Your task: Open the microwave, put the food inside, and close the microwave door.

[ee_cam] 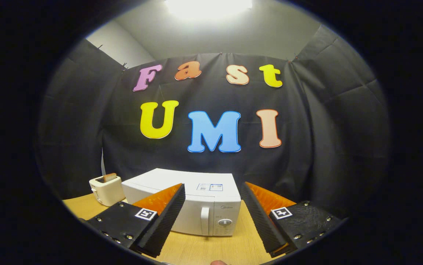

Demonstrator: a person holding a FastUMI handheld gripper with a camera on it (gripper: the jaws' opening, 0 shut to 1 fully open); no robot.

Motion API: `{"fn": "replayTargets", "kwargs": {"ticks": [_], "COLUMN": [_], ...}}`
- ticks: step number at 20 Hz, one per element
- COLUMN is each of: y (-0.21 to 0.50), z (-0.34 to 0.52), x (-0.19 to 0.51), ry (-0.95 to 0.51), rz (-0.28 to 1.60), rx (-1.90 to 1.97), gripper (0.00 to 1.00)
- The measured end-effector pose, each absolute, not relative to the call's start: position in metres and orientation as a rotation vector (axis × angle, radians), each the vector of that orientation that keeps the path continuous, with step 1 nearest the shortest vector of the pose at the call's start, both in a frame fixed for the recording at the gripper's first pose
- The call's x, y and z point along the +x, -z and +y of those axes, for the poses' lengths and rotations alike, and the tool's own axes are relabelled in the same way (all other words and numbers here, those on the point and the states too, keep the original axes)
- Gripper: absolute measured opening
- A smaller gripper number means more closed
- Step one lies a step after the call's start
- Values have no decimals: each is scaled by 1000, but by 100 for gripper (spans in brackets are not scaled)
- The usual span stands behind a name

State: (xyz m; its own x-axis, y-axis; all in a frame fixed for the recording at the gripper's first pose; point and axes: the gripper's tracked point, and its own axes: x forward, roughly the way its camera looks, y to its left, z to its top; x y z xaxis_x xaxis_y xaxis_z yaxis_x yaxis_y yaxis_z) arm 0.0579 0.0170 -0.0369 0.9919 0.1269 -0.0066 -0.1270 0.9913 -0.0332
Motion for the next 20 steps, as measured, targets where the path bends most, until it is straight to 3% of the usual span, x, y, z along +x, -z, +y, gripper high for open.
{"fn": "replayTargets", "kwargs": {"ticks": [20], "y": [183], "z": [42], "x": [136], "ry": [-223], "rz": [238], "rx": [-64], "gripper": [97]}}
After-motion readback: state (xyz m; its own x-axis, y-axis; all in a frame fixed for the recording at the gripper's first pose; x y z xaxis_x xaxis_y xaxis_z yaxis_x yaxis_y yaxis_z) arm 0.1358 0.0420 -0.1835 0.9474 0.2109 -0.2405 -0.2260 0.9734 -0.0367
